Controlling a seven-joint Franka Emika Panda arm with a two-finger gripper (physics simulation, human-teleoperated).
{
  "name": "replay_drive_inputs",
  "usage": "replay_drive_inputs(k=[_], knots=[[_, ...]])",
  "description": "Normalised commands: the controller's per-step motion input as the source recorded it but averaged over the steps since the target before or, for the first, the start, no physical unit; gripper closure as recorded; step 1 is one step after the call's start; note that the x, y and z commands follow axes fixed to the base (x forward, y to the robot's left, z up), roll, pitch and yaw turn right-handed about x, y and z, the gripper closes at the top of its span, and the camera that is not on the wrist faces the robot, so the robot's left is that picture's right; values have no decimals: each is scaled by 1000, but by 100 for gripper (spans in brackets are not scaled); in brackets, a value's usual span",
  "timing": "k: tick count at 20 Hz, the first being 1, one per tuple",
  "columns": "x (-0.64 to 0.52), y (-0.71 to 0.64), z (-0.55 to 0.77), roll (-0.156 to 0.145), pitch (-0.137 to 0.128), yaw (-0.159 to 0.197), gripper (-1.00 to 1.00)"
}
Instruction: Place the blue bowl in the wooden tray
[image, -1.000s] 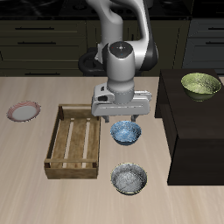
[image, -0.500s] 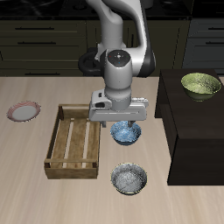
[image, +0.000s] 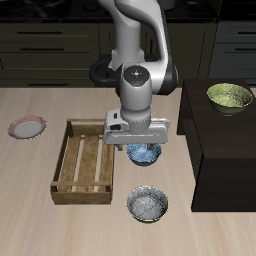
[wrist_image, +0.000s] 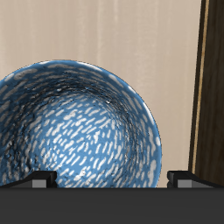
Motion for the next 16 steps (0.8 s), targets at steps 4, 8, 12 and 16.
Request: replay_drive_inputs(k=[4, 8, 12, 16], knots=[[30, 0, -307, 8, 52, -2, -100], [-44, -18, -154, 30, 20, 10, -100], [-90, 1, -44, 31, -20, 0, 100], [-113, -31, 49, 15, -24, -24, 100]])
